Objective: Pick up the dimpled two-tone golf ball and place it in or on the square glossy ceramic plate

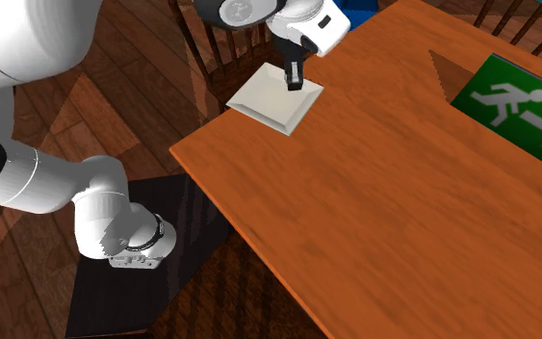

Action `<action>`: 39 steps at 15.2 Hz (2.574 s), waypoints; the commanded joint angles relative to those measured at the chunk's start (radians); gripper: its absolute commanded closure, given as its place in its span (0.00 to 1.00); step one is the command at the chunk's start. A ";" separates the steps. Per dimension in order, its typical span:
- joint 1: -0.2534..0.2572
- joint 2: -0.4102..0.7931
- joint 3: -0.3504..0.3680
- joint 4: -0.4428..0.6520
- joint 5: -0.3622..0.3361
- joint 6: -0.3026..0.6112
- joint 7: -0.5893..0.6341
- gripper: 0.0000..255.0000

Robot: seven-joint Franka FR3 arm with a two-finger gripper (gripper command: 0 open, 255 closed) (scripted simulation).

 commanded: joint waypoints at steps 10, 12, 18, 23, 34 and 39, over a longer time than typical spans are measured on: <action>0.031 -0.078 0.070 -0.170 0.014 0.113 0.072 1.00; 0.032 -0.083 0.071 -0.201 0.016 0.139 0.066 1.00; 0.033 -0.092 0.074 -0.275 0.022 0.203 0.052 1.00; 0.033 -0.091 0.074 -0.275 0.022 0.203 0.052 1.00; 0.025 -0.099 0.052 -0.160 0.011 0.077 0.057 0.00; 0.025 -0.099 0.052 -0.160 0.011 0.077 0.057 0.00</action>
